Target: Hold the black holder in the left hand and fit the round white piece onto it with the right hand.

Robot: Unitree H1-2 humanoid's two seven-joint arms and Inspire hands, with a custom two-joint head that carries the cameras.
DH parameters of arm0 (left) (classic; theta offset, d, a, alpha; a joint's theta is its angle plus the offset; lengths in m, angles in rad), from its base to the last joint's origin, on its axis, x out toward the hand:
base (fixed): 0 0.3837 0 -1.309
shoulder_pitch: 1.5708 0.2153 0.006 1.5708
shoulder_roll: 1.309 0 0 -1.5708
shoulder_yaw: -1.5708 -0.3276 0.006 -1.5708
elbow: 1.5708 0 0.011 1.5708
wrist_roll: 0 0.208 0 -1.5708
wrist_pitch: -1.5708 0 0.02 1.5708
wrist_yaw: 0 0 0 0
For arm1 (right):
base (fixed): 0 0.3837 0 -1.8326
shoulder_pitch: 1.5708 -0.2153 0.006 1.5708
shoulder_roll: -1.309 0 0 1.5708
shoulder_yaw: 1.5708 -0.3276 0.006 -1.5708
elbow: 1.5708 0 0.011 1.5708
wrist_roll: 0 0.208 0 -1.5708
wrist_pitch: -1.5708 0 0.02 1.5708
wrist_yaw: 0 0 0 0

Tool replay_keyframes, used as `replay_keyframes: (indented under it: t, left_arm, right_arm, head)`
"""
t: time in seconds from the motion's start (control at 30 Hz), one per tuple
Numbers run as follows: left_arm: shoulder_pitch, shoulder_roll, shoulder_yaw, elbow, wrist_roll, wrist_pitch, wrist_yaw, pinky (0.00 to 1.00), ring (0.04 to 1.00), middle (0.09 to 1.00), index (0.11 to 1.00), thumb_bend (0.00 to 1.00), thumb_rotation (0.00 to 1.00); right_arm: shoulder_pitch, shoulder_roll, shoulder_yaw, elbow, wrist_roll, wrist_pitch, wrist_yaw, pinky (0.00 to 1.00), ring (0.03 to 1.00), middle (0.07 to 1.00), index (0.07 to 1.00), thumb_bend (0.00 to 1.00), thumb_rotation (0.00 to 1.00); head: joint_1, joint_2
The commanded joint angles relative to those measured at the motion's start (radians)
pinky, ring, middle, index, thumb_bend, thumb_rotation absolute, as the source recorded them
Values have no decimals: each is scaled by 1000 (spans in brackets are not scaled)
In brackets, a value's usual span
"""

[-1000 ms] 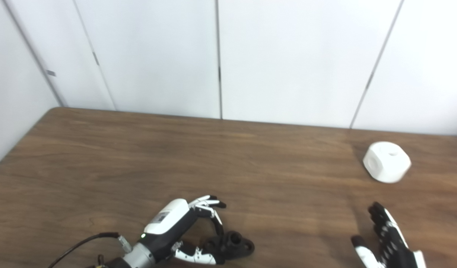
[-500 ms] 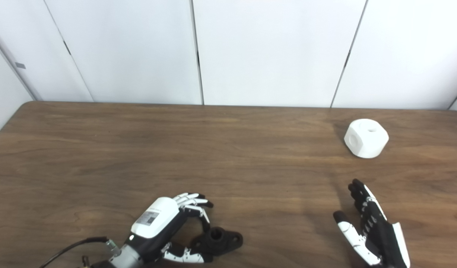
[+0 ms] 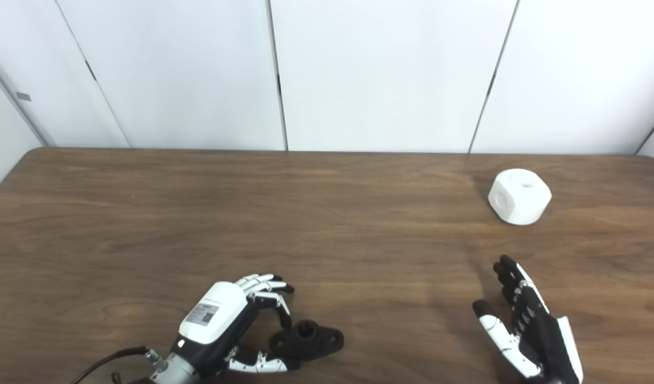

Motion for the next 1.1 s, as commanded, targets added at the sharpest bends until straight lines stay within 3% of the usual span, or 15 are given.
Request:
replay_keyframes:
  t: [0.0,0.13,0.2,0.37,0.53,0.63,0.8,1.07]
  left_arm:
    - [20,25,21,60,27,48,-37,850,873,805,487,519,44]
    - [20,22,36,67,9,37,-35,852,877,808,487,518,44]
    - [22,23,44,70,1,31,-34,849,878,808,487,518,44]
    - [30,32,60,69,-20,6,-30,834,863,794,487,518,43]
    - [37,45,76,67,-24,-12,-35,831,854,782,487,519,44]
    - [37,51,83,65,-34,-14,-41,829,852,780,486,518,43]
    - [40,59,90,57,-42,-9,-56,831,854,781,487,518,43]
    - [42,70,93,61,-55,-14,-59,835,857,783,487,518,43]
  right_arm:
    - [-14,10,-15,-50,1,2,-10,995,944,900,887,485,462]
    - [-45,-4,-30,-75,-41,46,-27,902,922,895,875,568,445]
    - [-64,-13,-32,-89,-100,81,-42,923,935,908,878,618,448]
    - [-135,-6,-35,-128,-238,234,-91,881,906,897,852,760,430]
    - [-228,-28,-19,-127,-376,342,-100,866,876,867,824,791,408]
    - [-280,-48,-18,-99,-414,338,-100,904,898,878,818,800,385]
    - [-349,-71,-13,-66,-480,368,-102,937,926,900,816,843,433]
    - [-455,-104,-14,-8,-542,410,-96,936,931,917,827,847,432]
  head:
    - [-3,0]
    - [-65,-14]
    - [-99,-22]
    - [-147,-36]
    - [-180,-48]
    - [-204,-54]
    - [-233,-64]
    - [-260,-73]
